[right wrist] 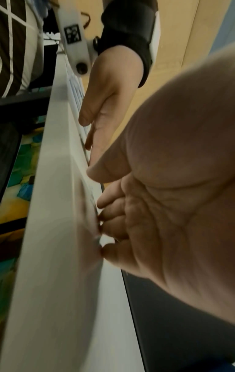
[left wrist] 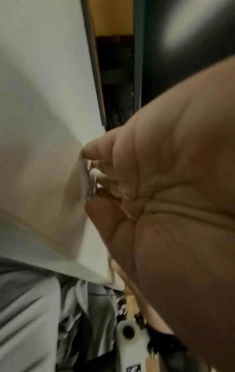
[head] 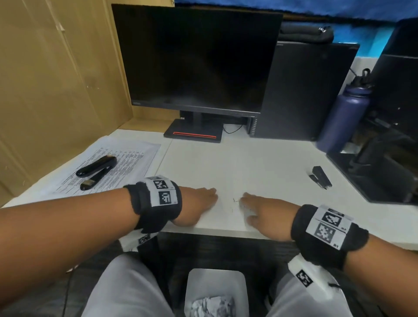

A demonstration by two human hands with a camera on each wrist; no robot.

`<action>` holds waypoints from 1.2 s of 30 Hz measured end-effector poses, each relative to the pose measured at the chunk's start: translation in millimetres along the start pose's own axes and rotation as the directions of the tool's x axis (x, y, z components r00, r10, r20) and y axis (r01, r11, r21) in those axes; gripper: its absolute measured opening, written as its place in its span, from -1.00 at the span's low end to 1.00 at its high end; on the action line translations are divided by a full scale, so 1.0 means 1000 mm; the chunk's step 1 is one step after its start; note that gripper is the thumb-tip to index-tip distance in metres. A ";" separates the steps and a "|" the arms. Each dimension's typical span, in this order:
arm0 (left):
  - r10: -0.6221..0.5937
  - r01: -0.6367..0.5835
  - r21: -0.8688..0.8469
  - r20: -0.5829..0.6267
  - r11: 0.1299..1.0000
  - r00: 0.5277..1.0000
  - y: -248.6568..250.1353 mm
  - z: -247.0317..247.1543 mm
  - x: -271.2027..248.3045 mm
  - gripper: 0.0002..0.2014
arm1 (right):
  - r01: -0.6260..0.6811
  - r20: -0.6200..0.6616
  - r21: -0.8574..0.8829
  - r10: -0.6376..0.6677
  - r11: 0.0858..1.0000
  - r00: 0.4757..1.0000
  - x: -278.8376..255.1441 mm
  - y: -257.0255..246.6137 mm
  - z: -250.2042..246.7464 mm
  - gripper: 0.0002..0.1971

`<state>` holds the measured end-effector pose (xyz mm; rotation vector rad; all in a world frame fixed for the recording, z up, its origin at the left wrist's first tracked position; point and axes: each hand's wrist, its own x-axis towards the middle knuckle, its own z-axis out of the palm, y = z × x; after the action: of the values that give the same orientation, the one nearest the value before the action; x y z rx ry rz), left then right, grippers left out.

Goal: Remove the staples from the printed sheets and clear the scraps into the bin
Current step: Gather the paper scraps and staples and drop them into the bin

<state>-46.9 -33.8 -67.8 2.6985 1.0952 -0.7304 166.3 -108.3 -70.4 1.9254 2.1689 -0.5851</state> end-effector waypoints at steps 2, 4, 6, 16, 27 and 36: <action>0.046 -0.049 -0.064 -0.050 0.997 0.998 -0.009 0.003 -0.004 -0.40 | 0.030 -0.007 0.032 -0.030 0.999 1.000 -0.001 0.001 0.003 -0.42; 0.007 -0.031 -0.203 -0.119 0.979 0.993 -0.017 0.000 -0.015 -0.42 | 0.036 -0.041 0.050 -0.034 0.998 0.999 -0.001 0.001 0.001 -0.39; -0.103 0.032 -0.288 -0.232 0.957 0.967 -0.023 -0.007 -0.027 -0.42 | 0.052 -0.080 0.052 -0.048 0.997 0.996 0.002 -0.002 -0.004 -0.40; -0.490 -0.403 -0.731 -0.108 -0.551 0.865 0.005 0.037 -0.053 -0.75 | 0.177 0.013 0.030 -0.177 0.984 0.984 0.023 -0.061 -0.010 -0.45; -0.192 -0.078 -0.448 0.214 -0.890 0.958 0.050 0.110 -0.005 -0.42 | 0.175 0.050 0.007 -0.176 0.984 0.983 0.037 -0.091 0.003 -0.28; -0.198 -0.177 -0.231 0.068 -0.957 0.978 0.063 0.103 -0.010 -0.54 | 0.313 0.005 0.279 -0.327 0.908 0.945 -0.036 -0.100 0.020 -0.38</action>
<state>-49.4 -116.8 -156.5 0.0818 0.6913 0.8728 71.0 -157.3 -58.2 1.6500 2.5023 -1.0306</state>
